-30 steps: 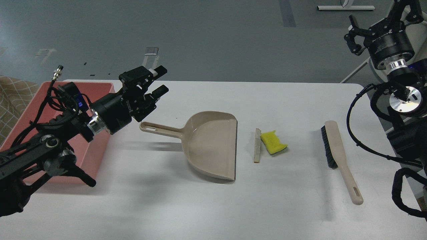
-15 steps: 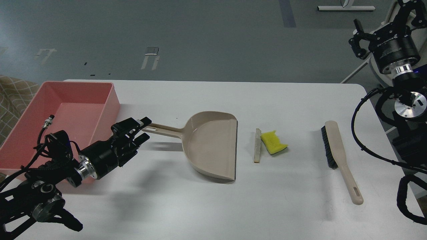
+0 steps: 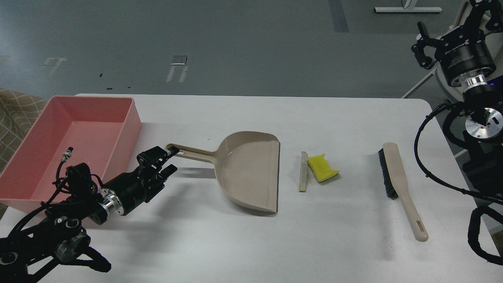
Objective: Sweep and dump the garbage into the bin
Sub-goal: 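Move the left gripper down toward the beige dustpan handle, then grasp the dustpan handle with the left gripper and tilt it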
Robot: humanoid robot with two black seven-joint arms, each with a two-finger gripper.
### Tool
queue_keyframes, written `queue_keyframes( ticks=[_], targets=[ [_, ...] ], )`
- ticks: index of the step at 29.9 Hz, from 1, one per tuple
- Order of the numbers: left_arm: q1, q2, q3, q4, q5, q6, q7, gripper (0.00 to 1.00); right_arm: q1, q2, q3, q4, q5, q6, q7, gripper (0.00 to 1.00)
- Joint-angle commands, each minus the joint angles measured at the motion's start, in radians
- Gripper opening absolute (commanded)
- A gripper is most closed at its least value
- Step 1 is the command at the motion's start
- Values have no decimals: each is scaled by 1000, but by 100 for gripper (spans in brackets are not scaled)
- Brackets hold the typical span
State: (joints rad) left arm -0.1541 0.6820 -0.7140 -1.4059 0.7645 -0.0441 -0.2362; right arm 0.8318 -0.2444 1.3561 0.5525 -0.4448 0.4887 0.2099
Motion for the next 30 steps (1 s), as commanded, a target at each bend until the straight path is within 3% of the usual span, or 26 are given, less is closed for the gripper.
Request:
queue_keyframes(
  ticks=[1, 30],
  targets=[
    [-15, -35, 2, 41, -1, 0, 0, 67, -2, -1, 0, 0, 0, 0, 0, 100],
    [-130, -166, 51, 188, -1, 3, 3, 66, -10, -1, 0, -6, 0, 0, 0, 100]
  ],
)
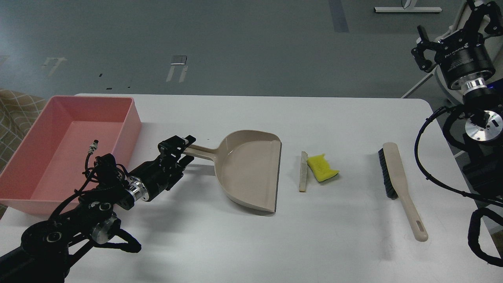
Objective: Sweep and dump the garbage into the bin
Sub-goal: 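Grasp the dustpan handle with the left gripper and tilt it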
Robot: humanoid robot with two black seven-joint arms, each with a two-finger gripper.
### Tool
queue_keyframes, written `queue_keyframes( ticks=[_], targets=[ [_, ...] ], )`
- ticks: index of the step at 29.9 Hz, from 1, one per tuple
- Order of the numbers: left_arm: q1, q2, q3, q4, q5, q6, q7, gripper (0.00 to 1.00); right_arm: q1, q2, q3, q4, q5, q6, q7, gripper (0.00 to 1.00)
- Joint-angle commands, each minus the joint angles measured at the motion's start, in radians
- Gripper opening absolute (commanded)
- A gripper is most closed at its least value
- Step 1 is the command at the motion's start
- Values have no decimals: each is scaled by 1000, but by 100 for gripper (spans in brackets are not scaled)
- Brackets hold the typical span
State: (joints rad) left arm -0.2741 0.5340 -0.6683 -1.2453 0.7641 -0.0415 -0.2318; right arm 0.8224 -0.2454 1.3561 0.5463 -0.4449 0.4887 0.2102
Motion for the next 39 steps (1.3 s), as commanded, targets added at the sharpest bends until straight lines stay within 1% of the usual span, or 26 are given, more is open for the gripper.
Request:
queue_keyframes(
  ticks=[1, 10, 12, 14, 26, 28, 39],
  targets=[
    [-14, -25, 6, 33, 0, 0, 0, 66, 0, 0, 0, 0, 0, 0, 0, 100],
    [-47, -40, 6, 67, -5, 0, -4, 65, -2, 0, -2, 0, 0, 0, 0, 100],
    [-47, -42, 9, 87, -3, 0, -17, 60, -2, 0, -2, 0, 0, 0, 0, 100],
    [-48, -48, 12, 101, -2, 0, -17, 57, -2, 0, 0, 0, 0, 0, 0, 100],
    [-62, -54, 12, 107, -2, 0, -18, 48, -3, 0, -2, 0, 0, 0, 0, 100],
    [-62, -54, 12, 107, -2, 0, -18, 44, -3, 0, -2, 0, -2, 0, 0, 100],
    [-65, -57, 13, 119, 0, 2, -18, 37, -11, 0, -2, 0, 0, 0, 0, 100]
  ],
)
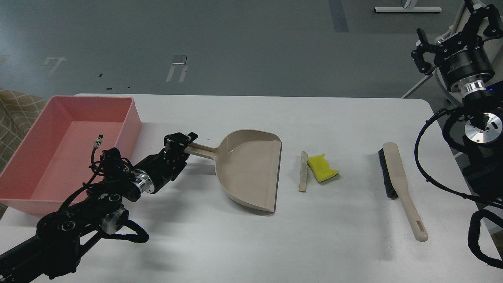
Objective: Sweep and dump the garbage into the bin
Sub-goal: 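Grasp the dustpan handle with the left gripper and tilt it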
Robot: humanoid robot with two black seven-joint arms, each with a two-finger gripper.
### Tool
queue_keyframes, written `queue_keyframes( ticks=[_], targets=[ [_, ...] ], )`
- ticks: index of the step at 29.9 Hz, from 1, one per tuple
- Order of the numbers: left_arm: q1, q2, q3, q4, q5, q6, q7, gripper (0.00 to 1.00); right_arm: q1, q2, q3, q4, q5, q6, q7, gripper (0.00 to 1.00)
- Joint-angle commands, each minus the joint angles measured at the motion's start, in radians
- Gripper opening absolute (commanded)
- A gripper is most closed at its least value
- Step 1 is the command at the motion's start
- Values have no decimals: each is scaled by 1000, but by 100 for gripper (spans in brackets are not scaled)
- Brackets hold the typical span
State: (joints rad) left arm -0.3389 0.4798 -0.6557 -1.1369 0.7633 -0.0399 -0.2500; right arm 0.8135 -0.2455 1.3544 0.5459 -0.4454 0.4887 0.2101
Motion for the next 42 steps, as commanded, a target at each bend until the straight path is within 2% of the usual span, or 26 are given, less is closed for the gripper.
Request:
queue_keyframes(
  ticks=[1, 3, 8, 12, 19, 24, 27, 38, 42],
  targets=[
    [0, -3, 1, 14, 1, 0, 0, 36, -2, 0, 0, 0, 1, 0, 0, 100],
    [0, -3, 1, 20, 1, 2, 0, 31, -2, 0, 0, 0, 1, 0, 0, 100],
    [-2, -3, -1, 20, 1, 3, 0, 27, -2, 0, 0, 0, 1, 0, -1, 100],
    [-2, -3, -1, 20, 1, 3, 2, 17, -2, 2, 0, 0, 1, 0, -1, 100],
    [-6, -4, -8, 8, 2, 3, -2, 15, -4, 0, 0, 0, 1, 0, 0, 100],
    [-31, -9, -5, -15, 4, 2, -6, 9, -14, 0, 2, 6, 1, 0, 0, 100],
    [-48, 3, -2, -24, 5, 2, -35, 7, -16, -8, 2, 19, -1, 0, -1, 100],
    [-54, 42, -2, -43, 96, 3, -98, 0, -51, -155, -50, 167, -19, 0, -17, 100],
    [-48, 45, -4, -43, 178, 6, -107, 0, -54, -303, -257, 203, -27, 0, -12, 100]
  ],
)
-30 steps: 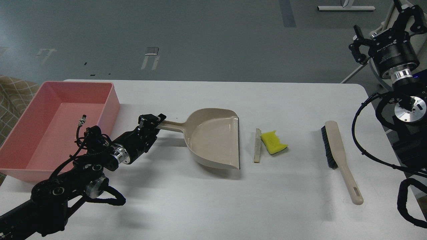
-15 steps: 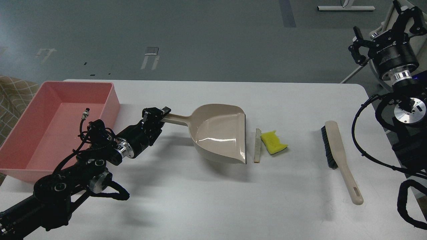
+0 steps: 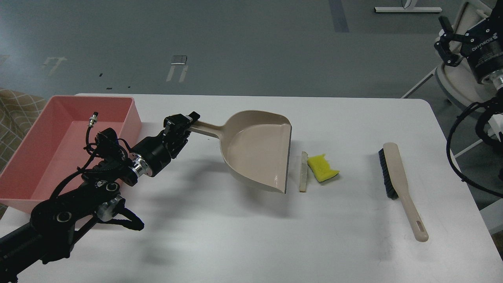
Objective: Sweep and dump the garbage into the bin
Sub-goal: 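Grasp the dustpan handle with the left gripper and tilt it, then reach the right gripper down to the black brush handle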
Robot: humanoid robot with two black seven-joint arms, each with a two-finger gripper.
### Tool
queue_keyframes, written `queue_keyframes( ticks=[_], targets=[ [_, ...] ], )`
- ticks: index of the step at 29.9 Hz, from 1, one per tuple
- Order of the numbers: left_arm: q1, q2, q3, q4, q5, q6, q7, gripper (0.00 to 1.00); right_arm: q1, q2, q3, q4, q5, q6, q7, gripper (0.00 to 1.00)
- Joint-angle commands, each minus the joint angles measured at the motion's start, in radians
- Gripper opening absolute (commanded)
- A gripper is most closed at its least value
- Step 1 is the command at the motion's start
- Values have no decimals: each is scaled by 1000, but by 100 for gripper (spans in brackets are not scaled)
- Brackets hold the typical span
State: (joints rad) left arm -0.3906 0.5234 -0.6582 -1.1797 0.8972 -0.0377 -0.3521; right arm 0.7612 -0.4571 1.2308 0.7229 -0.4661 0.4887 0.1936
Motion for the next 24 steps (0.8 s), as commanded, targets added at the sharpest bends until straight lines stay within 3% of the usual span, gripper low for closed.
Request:
queue_keyframes(
  ticks=[1, 7, 12, 15, 19, 24],
  targets=[
    [6, 1, -1, 0, 48, 9, -5, 0, 4, -130, -205, 45, -25, 0, 6, 100],
    [7, -14, 2, 15, 51, 15, -5, 0, 9, -248, -335, 151, -277, -27, 7, 100],
    [13, -17, 0, 15, 49, 28, -5, 0, -29, -487, -356, 421, -612, -25, 10, 100],
    [15, -17, 0, 15, 48, 38, -4, 0, -48, -635, -358, 525, -693, -22, 12, 100],
    [16, -22, 0, 15, 46, 53, 5, 0, -53, -738, -360, 564, -723, 0, 15, 100],
    [18, -22, 2, 15, 46, 88, 13, 0, -57, -759, -360, 587, -738, 0, 12, 100]
  ],
)
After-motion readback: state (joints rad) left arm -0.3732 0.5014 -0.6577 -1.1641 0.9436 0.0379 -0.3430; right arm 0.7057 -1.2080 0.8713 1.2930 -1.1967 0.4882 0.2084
